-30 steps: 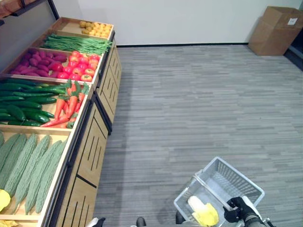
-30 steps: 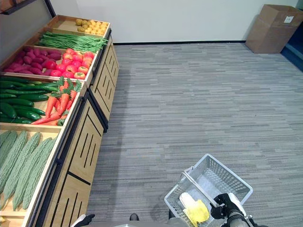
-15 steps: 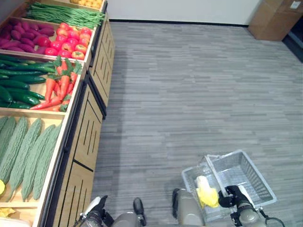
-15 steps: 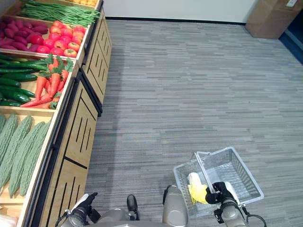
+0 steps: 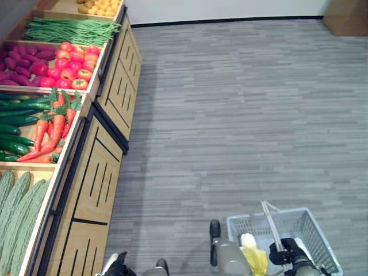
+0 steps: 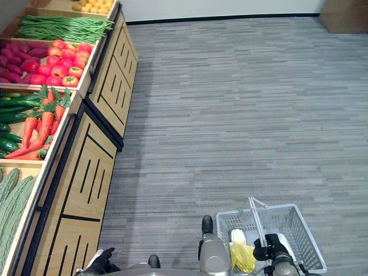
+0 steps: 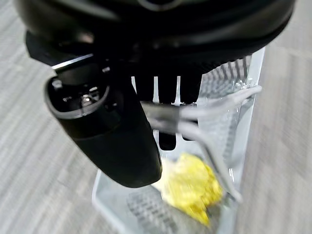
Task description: Get the vegetables into the basket
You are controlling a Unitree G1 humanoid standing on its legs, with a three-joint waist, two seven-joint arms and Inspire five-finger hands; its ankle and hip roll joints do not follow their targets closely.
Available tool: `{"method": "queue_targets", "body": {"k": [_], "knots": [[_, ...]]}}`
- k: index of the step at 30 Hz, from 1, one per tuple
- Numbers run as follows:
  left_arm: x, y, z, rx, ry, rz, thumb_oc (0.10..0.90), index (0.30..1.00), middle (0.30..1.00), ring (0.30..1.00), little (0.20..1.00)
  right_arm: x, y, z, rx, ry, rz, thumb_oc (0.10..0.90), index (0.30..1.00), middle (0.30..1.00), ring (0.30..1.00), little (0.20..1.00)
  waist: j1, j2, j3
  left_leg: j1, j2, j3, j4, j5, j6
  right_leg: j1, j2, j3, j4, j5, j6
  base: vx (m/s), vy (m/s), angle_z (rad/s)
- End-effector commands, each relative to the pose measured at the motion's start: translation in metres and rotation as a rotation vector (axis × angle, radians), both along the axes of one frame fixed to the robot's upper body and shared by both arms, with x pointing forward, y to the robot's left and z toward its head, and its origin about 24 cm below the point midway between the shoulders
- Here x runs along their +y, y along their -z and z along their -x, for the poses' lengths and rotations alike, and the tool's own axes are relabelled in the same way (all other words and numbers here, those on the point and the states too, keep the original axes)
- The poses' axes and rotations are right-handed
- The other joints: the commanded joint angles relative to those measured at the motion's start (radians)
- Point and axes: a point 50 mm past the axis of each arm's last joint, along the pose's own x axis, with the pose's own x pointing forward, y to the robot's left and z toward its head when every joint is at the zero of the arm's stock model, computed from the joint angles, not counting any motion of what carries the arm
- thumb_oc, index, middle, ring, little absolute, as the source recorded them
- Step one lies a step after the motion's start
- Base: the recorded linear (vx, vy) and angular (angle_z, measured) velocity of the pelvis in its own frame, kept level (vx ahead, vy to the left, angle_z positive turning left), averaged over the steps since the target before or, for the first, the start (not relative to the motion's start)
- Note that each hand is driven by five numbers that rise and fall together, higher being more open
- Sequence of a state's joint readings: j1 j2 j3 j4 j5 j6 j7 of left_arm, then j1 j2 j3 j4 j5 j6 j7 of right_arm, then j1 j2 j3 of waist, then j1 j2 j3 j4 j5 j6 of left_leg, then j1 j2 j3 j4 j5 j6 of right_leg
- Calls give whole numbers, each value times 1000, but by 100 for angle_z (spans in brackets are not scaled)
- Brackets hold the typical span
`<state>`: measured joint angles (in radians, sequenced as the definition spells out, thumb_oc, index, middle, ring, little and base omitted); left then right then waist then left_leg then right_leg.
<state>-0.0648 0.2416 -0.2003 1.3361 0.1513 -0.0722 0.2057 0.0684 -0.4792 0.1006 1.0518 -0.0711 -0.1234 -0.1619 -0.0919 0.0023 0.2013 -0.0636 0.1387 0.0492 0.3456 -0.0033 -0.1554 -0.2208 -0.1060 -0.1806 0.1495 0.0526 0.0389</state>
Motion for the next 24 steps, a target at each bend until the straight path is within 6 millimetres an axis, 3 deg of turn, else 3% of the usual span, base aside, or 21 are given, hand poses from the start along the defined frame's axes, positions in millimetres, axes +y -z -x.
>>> {"method": "queue_targets", "body": {"k": [1,2,5,6,7,8,9,12,14,17,18,19,24], "knots": [[3,-11,-28,-133,-12,4,900,1000,1000,1000,1000,-22,-28,-21,-159,-27,76,400,300,300,300,300,-9,-44,36,19,-30,17,172,132,23,-12,-10,83,45,-14,17,213,-353,25],[4,-13,-34,-157,-18,-1,900,1000,1000,1000,1000,-28,-28,-14,-151,7,90,400,300,300,300,300,3,-56,55,-57,-20,30,195,155,35,20,-11,78,38,-34,6,110,-147,11],[4,-15,-39,-176,-23,-10,900,1000,1000,1000,1000,-30,-25,-5,-133,37,93,400,300,300,300,300,13,-58,70,-144,-7,50,137,121,47,63,-14,70,21,-53,9,214,-126,37],[6,-16,-38,-178,-29,-16,900,1000,1000,1000,1000,-31,-25,-3,-128,41,98,400,300,300,300,300,15,-53,67,-165,3,62,72,117,50,73,-11,69,14,-64,13,291,69,29],[7,-16,-38,-180,-30,-29,900,1000,1000,1000,1000,-32,-24,-1,-113,38,107,400,300,300,300,300,32,-38,68,-188,22,57,-104,128,54,92,-3,75,14,-88,22,414,122,23],[7,-16,-37,-179,-33,-32,900,1000,1000,1000,1000,-31,-22,1,-106,36,107,400,300,300,300,300,43,-27,66,-192,35,42,-203,167,48,105,7,79,15,-102,26,329,119,7],[7,-16,-37,-179,-33,-32,900,1000,1000,1000,1000,-31,-22,1,-105,36,108,400,300,300,300,300,43,-29,68,-182,32,44,-214,172,47,108,6,80,16,-105,26,250,82,-12],[8,-15,-33,-167,-32,-45,900,1000,1000,1000,1000,-28,-20,1,-96,26,108,400,300,300,300,300,69,-20,56,-194,55,11,-401,246,28,162,15,106,15,-135,41,436,145,-46],[8,-9,-19,-113,-15,-54,900,1000,1000,1000,1000,-24,-14,7,-70,29,97,400,300,300,300,300,73,-21,25,-178,55,39,-378,240,34,219,5,124,13,-161,63,543,238,-49],[12,-10,-17,-107,-7,-68,900,1000,1000,1000,1000,-20,-12,10,-64,29,82,400,300,300,300,300,75,-36,16,-189,24,57,-337,218,51,234,-21,143,21,-161,74,256,171,-32],[16,-13,-21,-114,4,-90,900,1000,1000,1000,1000,-14,-9,9,-61,22,67,400,300,300,300,300,74,-53,9,-201,-7,72,-290,177,73,240,-58,157,16,-129,91,290,231,-21],[17,-13,-22,-114,4,-91,900,1000,1000,1000,1000,-14,-8,9,-61,22,66,400,300,300,300,300,75,-55,9,-202,-8,74,-288,175,73,241,-59,158,15,-129,92,295,245,-28],[22,-18,-31,-151,25,-100,900,1000,1000,1000,1000,-7,-5,2,-47,-5,52,400,300,300,300,300,81,-89,-14,-207,-78,113,-236,91,122,210,-122,202,28,27,134,236,221,-38]]}}
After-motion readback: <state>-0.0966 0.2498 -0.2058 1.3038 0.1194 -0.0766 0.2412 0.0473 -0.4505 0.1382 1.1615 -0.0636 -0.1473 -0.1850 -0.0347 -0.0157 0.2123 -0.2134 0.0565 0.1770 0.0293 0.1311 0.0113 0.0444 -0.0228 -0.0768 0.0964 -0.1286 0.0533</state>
